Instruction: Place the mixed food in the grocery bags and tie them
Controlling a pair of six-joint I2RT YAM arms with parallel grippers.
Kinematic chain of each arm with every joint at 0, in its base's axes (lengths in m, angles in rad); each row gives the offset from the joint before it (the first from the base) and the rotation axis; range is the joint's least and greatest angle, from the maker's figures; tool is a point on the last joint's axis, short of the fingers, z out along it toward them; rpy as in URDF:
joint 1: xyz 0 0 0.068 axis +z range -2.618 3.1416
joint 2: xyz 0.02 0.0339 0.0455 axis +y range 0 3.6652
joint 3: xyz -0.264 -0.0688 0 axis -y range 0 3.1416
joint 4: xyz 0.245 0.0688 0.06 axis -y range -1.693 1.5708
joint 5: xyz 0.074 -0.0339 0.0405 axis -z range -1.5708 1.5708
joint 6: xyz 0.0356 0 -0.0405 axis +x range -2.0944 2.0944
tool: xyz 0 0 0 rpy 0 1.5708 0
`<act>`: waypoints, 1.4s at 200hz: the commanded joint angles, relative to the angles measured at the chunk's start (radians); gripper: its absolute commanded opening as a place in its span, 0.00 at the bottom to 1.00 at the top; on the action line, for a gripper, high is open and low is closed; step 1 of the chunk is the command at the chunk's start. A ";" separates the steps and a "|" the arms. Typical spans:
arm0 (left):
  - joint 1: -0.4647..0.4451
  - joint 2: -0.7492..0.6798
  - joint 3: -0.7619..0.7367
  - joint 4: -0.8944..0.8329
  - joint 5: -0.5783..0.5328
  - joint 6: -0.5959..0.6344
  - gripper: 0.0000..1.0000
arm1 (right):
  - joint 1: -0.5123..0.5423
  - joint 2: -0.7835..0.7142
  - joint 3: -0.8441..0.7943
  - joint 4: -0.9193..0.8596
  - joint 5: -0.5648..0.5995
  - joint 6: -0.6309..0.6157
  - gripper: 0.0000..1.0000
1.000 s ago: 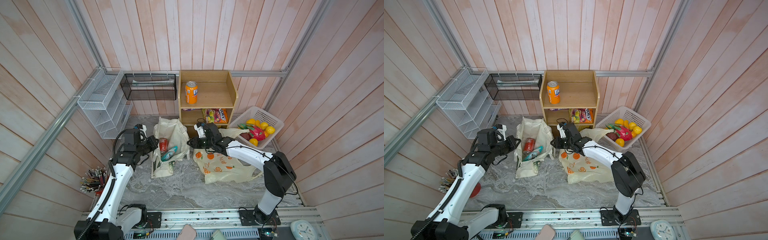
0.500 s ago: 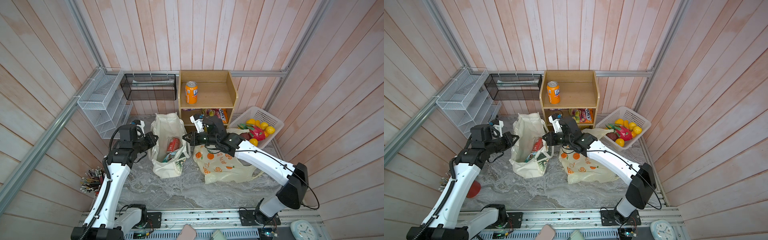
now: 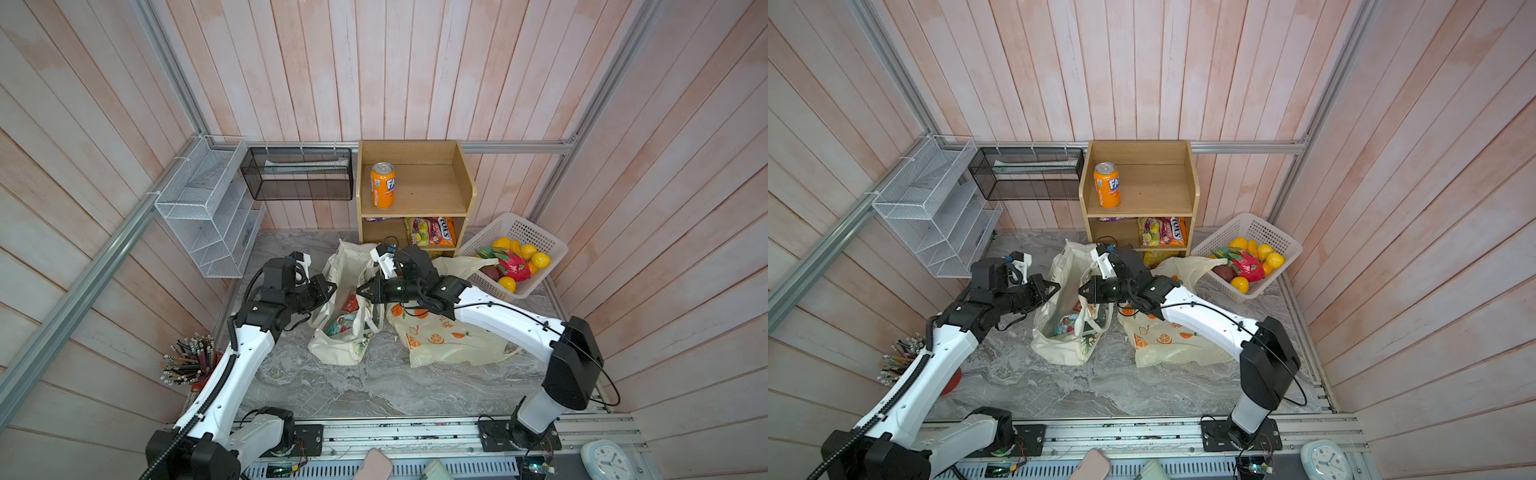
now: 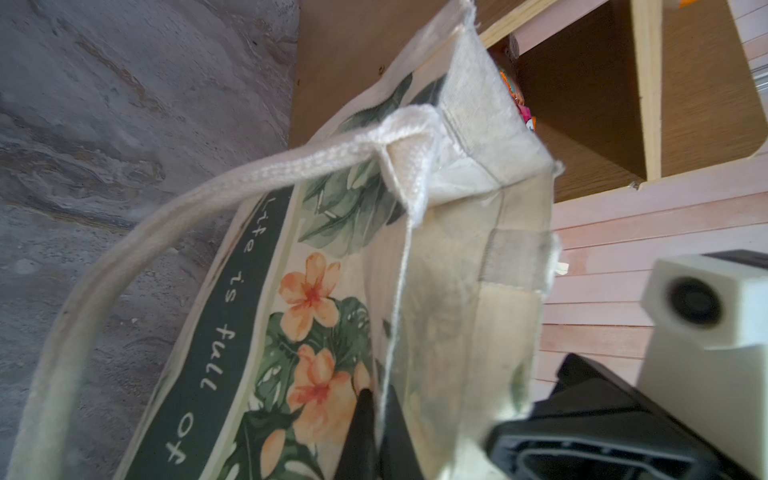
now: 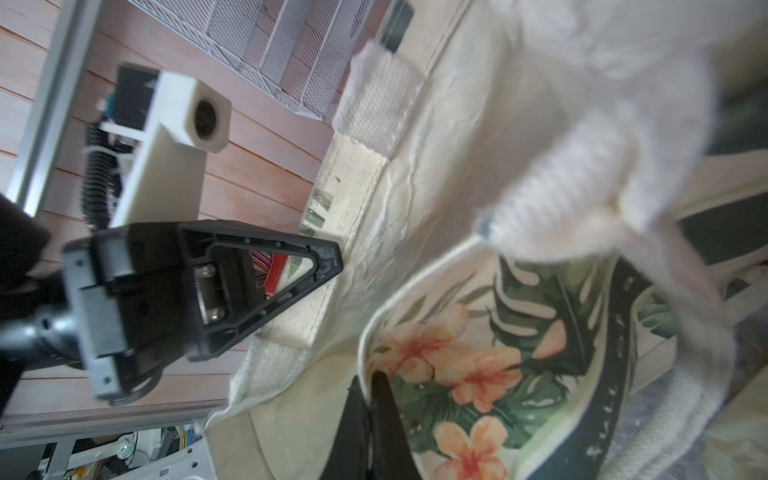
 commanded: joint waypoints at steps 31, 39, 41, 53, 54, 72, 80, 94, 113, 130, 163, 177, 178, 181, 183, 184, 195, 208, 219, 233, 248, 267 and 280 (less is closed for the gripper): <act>-0.014 -0.002 0.084 0.057 -0.065 0.080 0.00 | 0.017 -0.039 0.041 0.028 -0.009 -0.030 0.00; -0.014 -0.003 0.096 0.037 -0.082 0.096 0.00 | 0.017 -0.058 0.031 0.029 0.005 -0.029 0.00; -0.012 -0.002 0.098 0.033 -0.085 0.100 0.00 | 0.017 -0.062 0.027 0.031 0.008 -0.028 0.00; -0.002 -0.002 0.109 0.015 -0.097 0.115 0.01 | 0.016 -0.090 0.006 0.039 0.028 -0.025 0.00; -0.002 -0.003 0.110 0.013 -0.098 0.116 0.03 | 0.016 -0.093 0.003 0.040 0.031 -0.025 0.00; 0.013 -0.015 0.123 -0.015 -0.120 0.139 0.40 | 0.011 -0.136 -0.043 0.054 0.074 -0.015 0.00; 0.023 -0.024 0.130 -0.030 -0.135 0.153 0.54 | 0.005 -0.156 -0.064 0.061 0.085 -0.007 0.00; 0.040 -0.041 0.145 -0.062 -0.158 0.177 0.68 | -0.013 -0.186 -0.101 0.079 0.094 0.007 0.00; 0.056 -0.069 0.167 -0.104 -0.185 0.212 0.75 | -0.035 -0.220 -0.142 0.100 0.097 0.022 0.00; 0.056 -0.101 0.184 -0.130 -0.190 0.239 0.77 | -0.047 -0.241 -0.162 0.114 0.088 0.030 0.00; 0.004 -0.156 0.204 -0.155 -0.144 0.274 0.77 | -0.053 -0.252 -0.163 0.115 0.082 0.023 0.00; -0.052 -0.166 0.215 -0.170 -0.139 0.288 0.77 | -0.056 -0.250 -0.165 0.117 0.079 0.024 0.00; -0.056 -0.167 0.216 -0.170 -0.138 0.289 0.77 | -0.056 -0.249 -0.165 0.117 0.079 0.024 0.00; -0.066 -0.169 0.217 -0.174 -0.136 0.293 0.77 | -0.057 -0.249 -0.166 0.117 0.079 0.024 0.00; -0.075 -0.169 0.219 -0.176 -0.134 0.296 0.77 | -0.057 -0.250 -0.166 0.117 0.079 0.024 0.00; -0.079 -0.169 0.220 -0.178 -0.133 0.298 0.77 | -0.057 -0.250 -0.166 0.118 0.080 0.024 0.00; -0.132 -0.168 0.229 -0.198 -0.134 0.316 0.77 | -0.058 -0.246 -0.171 0.120 0.080 0.023 0.00; -0.199 -0.165 0.243 -0.230 -0.145 0.341 0.77 | -0.061 -0.248 -0.178 0.124 0.078 0.023 0.00; -0.264 -0.157 0.253 -0.260 -0.175 0.360 0.77 | -0.063 -0.250 -0.184 0.127 0.080 0.026 0.00; -0.358 -0.138 0.271 -0.307 -0.233 0.384 0.76 | -0.066 -0.250 -0.189 0.131 0.080 0.028 0.00; -0.464 -0.106 0.285 -0.358 -0.318 0.407 0.76 | -0.067 -0.251 -0.191 0.130 0.082 0.027 0.00; -0.582 -0.048 0.293 -0.414 -0.402 0.424 0.76 | -0.072 -0.252 -0.189 0.132 0.084 0.029 0.00; -0.632 -0.016 0.289 -0.432 -0.463 0.425 0.75 | -0.073 -0.252 -0.188 0.132 0.086 0.028 0.00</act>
